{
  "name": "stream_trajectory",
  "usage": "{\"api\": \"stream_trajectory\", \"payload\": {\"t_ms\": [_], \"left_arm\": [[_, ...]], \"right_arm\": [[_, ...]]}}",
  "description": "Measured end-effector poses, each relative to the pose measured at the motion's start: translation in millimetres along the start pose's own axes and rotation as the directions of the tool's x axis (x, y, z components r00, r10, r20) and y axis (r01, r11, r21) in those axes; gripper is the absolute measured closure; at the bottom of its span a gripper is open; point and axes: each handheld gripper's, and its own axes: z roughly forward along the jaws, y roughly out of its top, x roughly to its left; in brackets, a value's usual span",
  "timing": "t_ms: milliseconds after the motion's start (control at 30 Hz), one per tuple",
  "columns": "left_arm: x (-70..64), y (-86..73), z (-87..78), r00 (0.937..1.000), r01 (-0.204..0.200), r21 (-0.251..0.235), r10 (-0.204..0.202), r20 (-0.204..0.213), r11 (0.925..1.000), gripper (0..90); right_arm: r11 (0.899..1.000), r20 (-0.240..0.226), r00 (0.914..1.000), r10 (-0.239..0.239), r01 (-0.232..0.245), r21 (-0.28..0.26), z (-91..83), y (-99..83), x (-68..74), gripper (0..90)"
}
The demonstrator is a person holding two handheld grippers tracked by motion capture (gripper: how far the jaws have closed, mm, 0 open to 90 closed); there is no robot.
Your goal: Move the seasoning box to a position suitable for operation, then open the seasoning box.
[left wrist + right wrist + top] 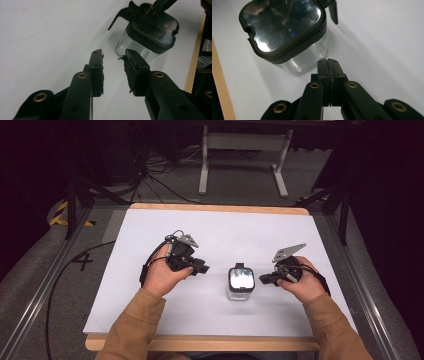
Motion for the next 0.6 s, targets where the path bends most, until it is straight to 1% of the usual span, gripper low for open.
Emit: {"api": "stream_trajectory", "payload": {"t_ms": [33,100,133,167,200,233,333,367,400,500,533,567,600], "left_arm": [[-1.0,0.7,-0.2,1.0,-0.001,-0.012,0.001,0.003,0.9999,68.7],[-1.9,2.9,-2.2,0.9999,-0.007,-0.011,0.007,0.01,0.9999,68.7],[-2.9,5.1,-2.9,0.9998,-0.011,-0.03,0.011,0.015,0.9995,68.7],[-3.4,7.3,-3.9,0.9997,-0.015,-0.037,0.015,0.018,0.9992,69.0],[-3.6,10.5,-4.3,0.9995,-0.018,-0.048,0.019,0.024,0.9987,69.0],[-4.1,12.1,-3.4,0.9993,-0.012,-0.063,0.014,0.035,0.9979,69.3],[-4.4,16.5,-1.2,0.9985,-0.018,-0.069,0.021,0.05,0.9975,69.7],[-5.2,19.3,1.2,0.9984,-0.026,-0.069,0.029,0.049,0.9973,70.2],[-6.4,21.1,2.5,0.9982,-0.025,-0.064,0.028,0.053,0.9976,70.2],[-9.9,28.2,10.3,0.9963,-0.057,-0.053,0.061,0.061,0.9969,71.9],[-10.9,30.4,12.8,0.9955,-0.071,-0.053,0.074,0.06,0.9961,75.5],[-11.6,32.5,15.0,0.9946,-0.08,-0.049,0.083,0.063,0.9956,75.5],[-12.9,37.4,19.3,0.9926,-0.094,-0.051,0.098,0.072,0.9942,78.5]], "right_arm": [[1.0,0.002,1.0,0.0,0.001,-0.009,-1.9,-0.3,-0.8,90.0],[1.0,0.004,1.0,0.005,-0.005,-0.014,-3.2,-0.4,-1.0,90.0],[1.0,0.009,0.9999,0.005,-0.005,-0.022,-4.8,-0.6,-1.7,90.0],[0.999,0.009,0.9999,0.014,-0.014,-0.034,-7.7,-1.3,-3.0,90.0],[0.999,0.011,0.9999,0.013,-0.012,-0.038,-8.3,-1.7,-3.6,90.0],[0.999,0.009,0.9998,0.02,-0.02,-0.04,-9.2,-2.1,-4.0,90.0],[0.999,0.015,0.9996,0.023,-0.023,-0.04,-9.8,-3.7,-4.9,90.0],[0.998,0.013,0.9993,0.034,-0.033,-0.044,-10.7,-5.3,-5.7,90.0],[0.998,0.013,0.9993,0.034,-0.033,-0.044,-10.7,-5.3,-5.7,90.0],[0.998,0.02,0.9991,0.037,-0.036,-0.051,-12.7,-7.8,-7.2,90.0],[0.998,0.022,0.9989,0.042,-0.041,-0.052,-13.6,-9.2,-7.0,90.0],[0.998,0.022,0.9989,0.042,-0.041,-0.052,-13.6,-9.2,-7.0,90.0],[0.997,0.024,0.9986,0.046,-0.045,-0.055,-14.8,-10.7,-6.6,90.0]]}}
